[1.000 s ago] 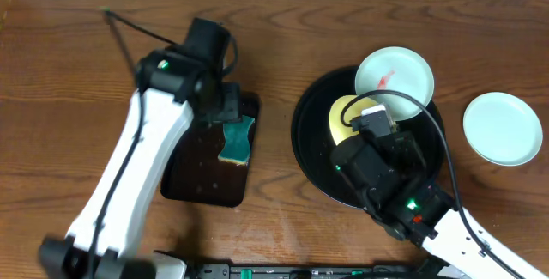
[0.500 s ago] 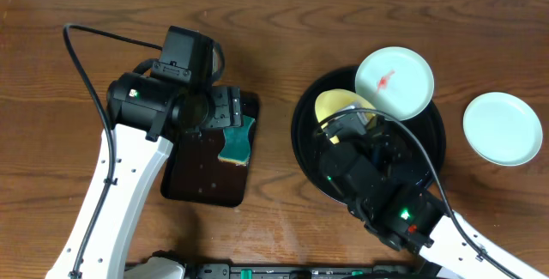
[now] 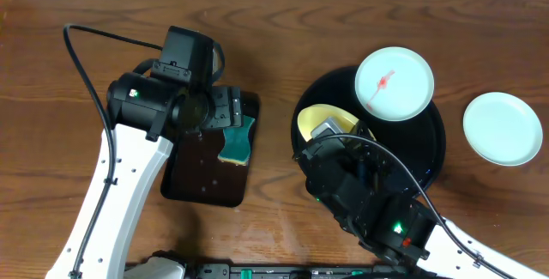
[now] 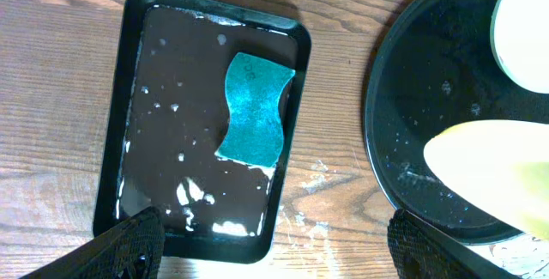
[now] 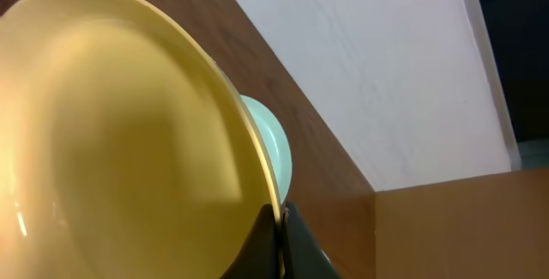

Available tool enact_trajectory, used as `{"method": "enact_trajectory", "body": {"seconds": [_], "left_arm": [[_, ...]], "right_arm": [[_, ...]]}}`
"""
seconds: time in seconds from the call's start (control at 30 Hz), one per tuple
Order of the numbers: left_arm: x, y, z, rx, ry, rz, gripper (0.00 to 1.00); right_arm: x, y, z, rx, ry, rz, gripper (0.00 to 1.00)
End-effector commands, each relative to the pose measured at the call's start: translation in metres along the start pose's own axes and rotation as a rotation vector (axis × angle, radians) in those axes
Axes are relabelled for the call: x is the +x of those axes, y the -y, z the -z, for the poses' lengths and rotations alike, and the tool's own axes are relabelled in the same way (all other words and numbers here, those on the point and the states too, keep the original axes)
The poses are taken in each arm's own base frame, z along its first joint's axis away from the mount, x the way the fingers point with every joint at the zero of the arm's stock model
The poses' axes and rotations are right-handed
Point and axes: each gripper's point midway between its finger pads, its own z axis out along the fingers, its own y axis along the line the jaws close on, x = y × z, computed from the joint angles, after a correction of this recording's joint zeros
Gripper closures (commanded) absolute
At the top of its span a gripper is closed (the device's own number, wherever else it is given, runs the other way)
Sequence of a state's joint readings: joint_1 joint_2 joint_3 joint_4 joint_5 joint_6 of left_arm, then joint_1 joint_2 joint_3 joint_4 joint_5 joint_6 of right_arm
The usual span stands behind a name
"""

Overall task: Clean dirty plates on tray and stack at the side
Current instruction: 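Lift the yellow plate by its rim off the round tray with right gripper, then set the yellow plate onto the cleaned pale green plate at right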

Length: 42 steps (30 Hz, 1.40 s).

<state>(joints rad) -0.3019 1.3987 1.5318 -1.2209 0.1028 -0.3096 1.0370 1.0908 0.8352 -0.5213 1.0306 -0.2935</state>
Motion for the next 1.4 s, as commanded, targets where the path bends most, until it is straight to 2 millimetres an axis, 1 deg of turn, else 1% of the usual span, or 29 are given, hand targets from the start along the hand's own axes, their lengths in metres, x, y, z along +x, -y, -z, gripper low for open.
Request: {"method": "enact_trajectory", "body": {"seconds": [0.0,0.5,0.63,0.7,0.77,0.83,0.93,1.0,1.07,1.13,1.2,1.27,1.33,1.37], "left_arm": [[-0.001,0.000,0.001,0.002,0.002,-0.008,0.16],[-0.001,0.000,0.001,0.002,0.002,-0.008,0.16],[-0.001,0.000,0.001,0.002,0.002,-0.008,0.16],[-0.001,0.000,0.001,0.002,0.002,-0.008,0.16],[-0.001,0.000,0.001,0.002,0.002,-0.008,0.16],[-0.001,0.000,0.001,0.002,0.002,-0.008,0.16],[-0.001,0.000,0.001,0.002,0.002,-0.008,0.16],[-0.001,0.000,0.001,0.002,0.002,-0.008,0.15],[-0.001,0.000,0.001,0.002,0.002,-0.008,0.16],[-0.001,0.000,0.001,0.002,0.002,-0.008,0.16],[-0.001,0.000,0.001,0.002,0.002,-0.008,0.15],[-0.001,0.000,0.001,0.002,0.002,-0.008,0.16],[-0.001,0.000,0.001,0.002,0.002,-0.008,0.15],[-0.001,0.000,0.001,0.002,0.002,-0.008,0.16]], "right_arm": [[-0.004,0.010,0.004,0.041,0.006,-0.004,0.99],[-0.004,0.010,0.003,0.041,0.005,-0.008,0.99],[0.003,0.018,-0.003,0.062,-0.022,-0.158,0.99],[0.015,0.027,-0.013,0.092,-0.067,-0.285,0.99],[0.031,0.036,-0.026,0.104,-0.122,-0.412,0.99],[0.048,0.039,-0.045,0.056,-0.182,-0.526,0.99],[0.071,0.035,-0.072,-0.118,-0.250,-0.698,0.99],[0.082,0.035,-0.084,-0.242,-0.263,-0.819,0.99],[0.097,0.045,-0.092,-0.326,-0.264,-0.947,0.99],[0.123,0.064,-0.099,-0.343,-0.278,-1.095,0.99],[0.162,0.088,-0.104,-0.270,-0.326,-1.262,0.99],[0.219,0.116,-0.106,-0.113,-0.404,-1.463,0.99],[0.270,0.137,-0.104,0.049,-0.462,-1.661,0.99],[0.289,0.143,-0.103,0.110,-0.478,-1.735,0.99]]}}
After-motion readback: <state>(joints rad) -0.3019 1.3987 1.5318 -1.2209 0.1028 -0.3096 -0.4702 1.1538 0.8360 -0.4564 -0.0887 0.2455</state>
